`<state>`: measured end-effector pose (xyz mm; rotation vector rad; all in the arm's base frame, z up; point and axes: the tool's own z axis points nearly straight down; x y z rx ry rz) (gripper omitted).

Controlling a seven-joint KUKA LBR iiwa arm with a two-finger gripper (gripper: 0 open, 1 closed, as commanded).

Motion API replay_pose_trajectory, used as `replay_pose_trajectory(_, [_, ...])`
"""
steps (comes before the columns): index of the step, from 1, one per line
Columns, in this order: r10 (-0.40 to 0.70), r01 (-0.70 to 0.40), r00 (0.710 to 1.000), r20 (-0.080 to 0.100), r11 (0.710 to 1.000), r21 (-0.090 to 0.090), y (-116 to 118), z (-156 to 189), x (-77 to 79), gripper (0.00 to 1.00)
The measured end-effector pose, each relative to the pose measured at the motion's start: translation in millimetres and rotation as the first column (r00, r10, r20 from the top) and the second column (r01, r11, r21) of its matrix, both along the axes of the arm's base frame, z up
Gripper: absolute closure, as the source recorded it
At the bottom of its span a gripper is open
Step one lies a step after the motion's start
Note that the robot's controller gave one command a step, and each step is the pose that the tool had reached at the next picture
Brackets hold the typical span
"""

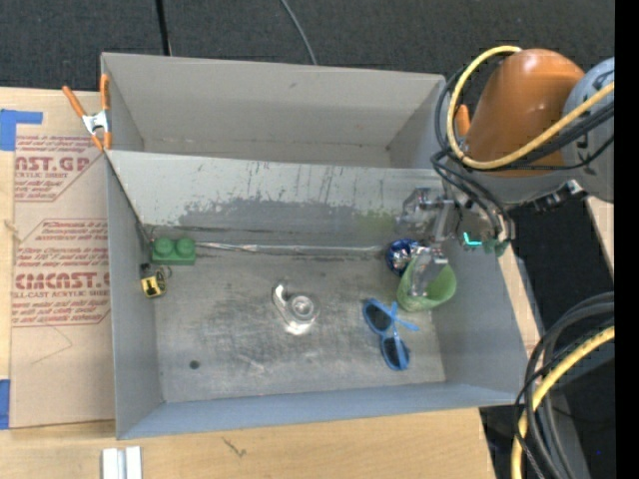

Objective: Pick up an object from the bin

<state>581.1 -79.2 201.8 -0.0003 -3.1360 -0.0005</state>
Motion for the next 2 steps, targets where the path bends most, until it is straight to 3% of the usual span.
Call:
replay_pose_trajectory(1, [0.108, -0.108, 0.994, 0.003, 0.994, 0.002, -27, -122, -20.5, 0.00])
replay_pose_trajectory(2, [0.445, -0.445, 0.895, 0.024, 0.895, -0.010, -33, -128, -50.2, 0.00])
